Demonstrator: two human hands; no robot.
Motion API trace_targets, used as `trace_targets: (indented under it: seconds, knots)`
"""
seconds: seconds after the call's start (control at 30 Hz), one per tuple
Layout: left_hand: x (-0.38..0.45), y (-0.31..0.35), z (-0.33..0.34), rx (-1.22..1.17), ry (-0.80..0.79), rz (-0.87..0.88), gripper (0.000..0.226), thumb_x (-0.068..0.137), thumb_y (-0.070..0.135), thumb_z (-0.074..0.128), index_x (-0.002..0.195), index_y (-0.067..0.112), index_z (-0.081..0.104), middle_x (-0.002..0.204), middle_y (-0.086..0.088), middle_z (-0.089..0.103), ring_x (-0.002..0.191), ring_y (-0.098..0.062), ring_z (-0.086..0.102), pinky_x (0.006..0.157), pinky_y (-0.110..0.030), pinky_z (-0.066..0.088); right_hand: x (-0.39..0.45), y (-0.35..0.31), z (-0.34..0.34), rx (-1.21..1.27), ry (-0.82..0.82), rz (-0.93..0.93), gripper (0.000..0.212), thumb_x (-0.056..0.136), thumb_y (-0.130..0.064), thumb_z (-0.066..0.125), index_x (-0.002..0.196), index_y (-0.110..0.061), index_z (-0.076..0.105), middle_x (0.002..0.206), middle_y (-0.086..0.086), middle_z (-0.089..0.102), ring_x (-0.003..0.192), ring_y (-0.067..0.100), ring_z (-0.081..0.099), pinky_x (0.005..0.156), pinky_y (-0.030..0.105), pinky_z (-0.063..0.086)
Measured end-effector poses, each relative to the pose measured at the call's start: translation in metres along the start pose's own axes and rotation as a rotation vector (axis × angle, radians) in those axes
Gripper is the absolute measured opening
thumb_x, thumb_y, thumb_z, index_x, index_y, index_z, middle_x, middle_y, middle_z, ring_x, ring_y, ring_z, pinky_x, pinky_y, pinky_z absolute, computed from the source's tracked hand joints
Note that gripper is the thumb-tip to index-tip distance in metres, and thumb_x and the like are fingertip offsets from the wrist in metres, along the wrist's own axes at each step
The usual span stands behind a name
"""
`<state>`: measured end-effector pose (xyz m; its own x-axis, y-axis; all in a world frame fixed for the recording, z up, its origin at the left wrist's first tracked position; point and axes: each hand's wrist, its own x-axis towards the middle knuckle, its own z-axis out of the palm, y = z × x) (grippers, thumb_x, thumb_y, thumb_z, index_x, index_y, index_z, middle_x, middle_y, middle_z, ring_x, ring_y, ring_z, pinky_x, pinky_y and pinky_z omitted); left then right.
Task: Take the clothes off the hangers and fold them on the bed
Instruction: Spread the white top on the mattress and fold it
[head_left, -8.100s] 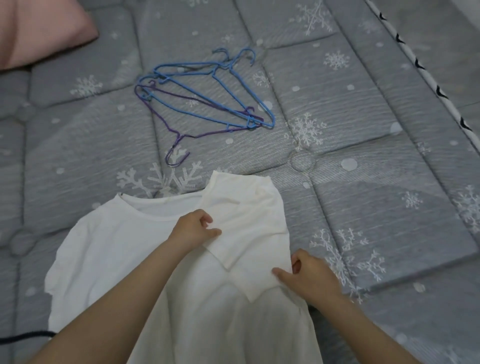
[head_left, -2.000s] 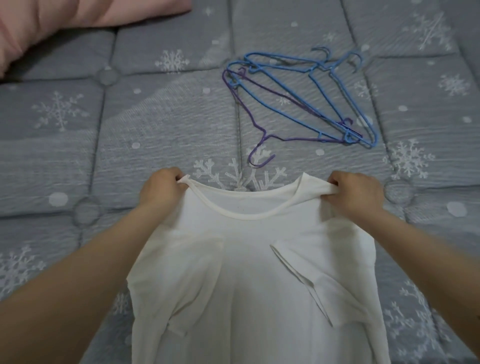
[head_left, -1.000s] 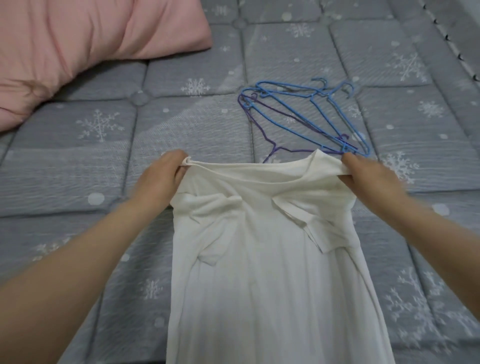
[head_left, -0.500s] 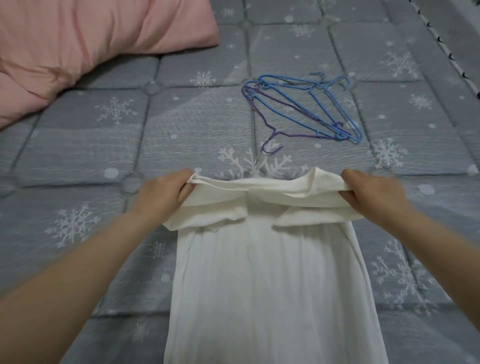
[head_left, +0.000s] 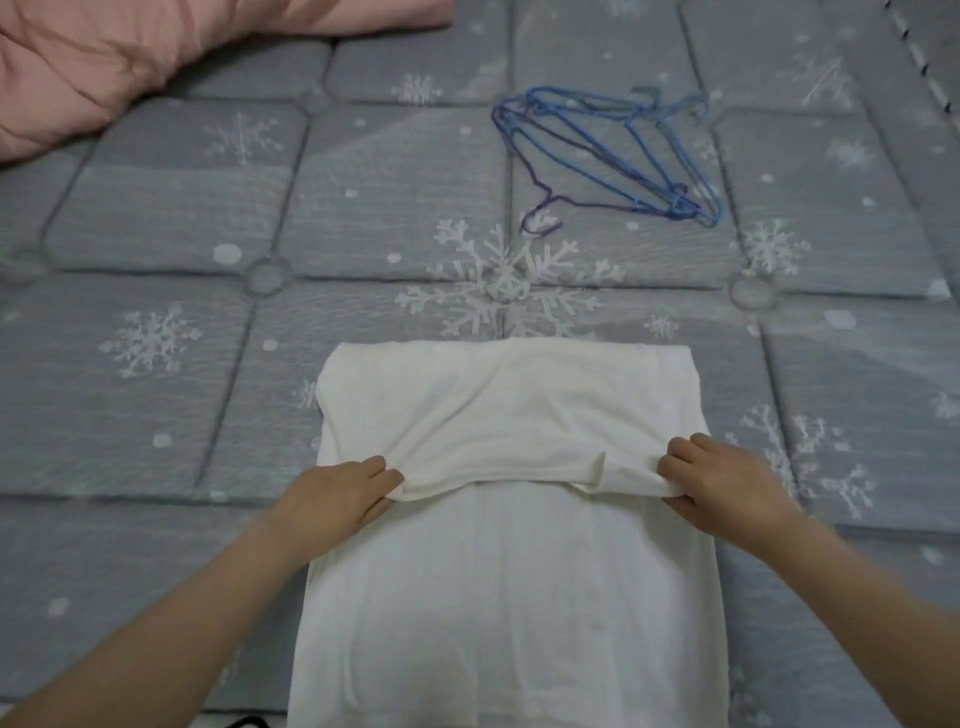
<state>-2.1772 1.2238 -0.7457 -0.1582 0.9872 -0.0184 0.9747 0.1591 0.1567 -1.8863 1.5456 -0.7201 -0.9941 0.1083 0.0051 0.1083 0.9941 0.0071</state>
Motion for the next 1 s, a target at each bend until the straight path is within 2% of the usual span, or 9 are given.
trace_targets:
  seconds: [0.17,0.3,0.4,0.53,0.6,0.67,0.8,0.93,1.0]
  knots:
    - [-0.021,0.003,0.026,-0.009,-0.062,0.054,0.029,0.087,0.035,0.037,0.088,0.022,0.064,0.076,0.005,0.055,0.056,-0.013,0.057,0.034,-0.022,0.029,-0.029,-0.013,0.038,0.027,-0.075,0.101,0.032,0.048,-0.016,0.086,0.069,-0.010,0.063,0.070,0.006,0.057,0.054,0.028,0.055,0.039,0.031,0.038]
    - [-0.036,-0.008,0.031,-0.011,-0.037,0.080,0.045,0.097,0.044,0.027,0.093,0.024,0.068,0.079,0.004,0.057,0.057,-0.017,0.056,0.038,-0.022,0.033,-0.041,-0.019,0.048,0.014,-0.033,0.226,0.028,0.049,-0.003,0.085,0.069,-0.009,0.067,0.074,0.008,0.063,0.057,0.031,0.059,0.044,0.035,0.045]
    - [-0.040,-0.012,0.027,0.030,-0.004,0.156,0.054,0.098,0.047,0.025,0.082,0.024,0.072,0.075,0.004,0.058,0.057,-0.018,0.053,0.045,-0.024,0.034,-0.046,-0.023,0.044,0.005,0.024,0.237,0.005,0.067,-0.012,0.066,0.071,-0.010,0.068,0.079,0.008,0.066,0.063,0.032,0.062,0.055,0.037,0.048]
    - [-0.032,-0.002,0.018,0.012,0.073,0.099,0.049,0.093,0.054,0.037,0.069,0.024,0.067,0.078,0.005,0.059,0.064,-0.016,0.050,0.054,-0.027,0.036,-0.044,-0.035,0.031,0.017,0.017,0.277,0.041,0.077,-0.044,0.047,0.084,-0.010,0.068,0.093,0.008,0.066,0.079,0.031,0.063,0.069,0.039,0.048]
    - [-0.024,0.007,0.016,0.028,0.096,0.071,0.034,0.081,0.053,0.050,0.084,0.022,0.064,0.084,0.004,0.059,0.069,-0.016,0.050,0.055,-0.027,0.037,-0.038,-0.044,0.030,0.048,0.025,0.271,0.049,0.082,-0.050,0.043,0.102,-0.011,0.065,0.104,0.008,0.065,0.089,0.030,0.063,0.074,0.038,0.049]
    - [-0.021,0.014,0.022,0.070,0.042,0.076,0.038,0.074,0.052,0.051,0.096,0.022,0.059,0.088,0.003,0.058,0.071,-0.016,0.052,0.054,-0.028,0.039,-0.031,-0.052,0.034,0.093,0.007,0.160,0.050,0.090,-0.050,0.035,0.117,-0.015,0.056,0.113,0.008,0.063,0.095,0.027,0.063,0.077,0.035,0.052]
    - [-0.027,0.018,0.040,0.143,-0.044,0.022,0.025,0.077,0.036,0.044,0.078,0.018,0.063,0.079,-0.001,0.057,0.063,-0.020,0.053,0.047,-0.026,0.029,-0.034,-0.063,0.045,0.139,-0.089,0.005,0.034,0.085,-0.038,0.044,0.100,-0.016,0.065,0.113,0.008,0.066,0.097,0.027,0.066,0.076,0.036,0.055]
    - [-0.035,0.021,0.044,0.175,-0.035,-0.140,0.017,0.066,0.025,0.072,0.074,0.012,0.064,0.070,-0.005,0.055,0.056,-0.023,0.053,0.044,-0.025,0.030,-0.048,-0.071,0.045,0.098,-0.121,0.087,0.064,0.098,-0.045,0.013,0.101,-0.017,0.071,0.119,0.005,0.066,0.107,0.024,0.065,0.083,0.040,0.054]
    - [-0.041,0.025,0.041,0.198,-0.044,-0.228,0.026,0.068,0.038,0.065,0.076,0.013,0.064,0.073,-0.005,0.055,0.060,-0.024,0.055,0.047,-0.029,0.037,-0.050,-0.075,0.042,0.092,-0.172,0.106,0.069,0.098,-0.048,0.007,0.107,-0.018,0.069,0.124,0.004,0.063,0.114,0.023,0.061,0.095,0.041,0.047]
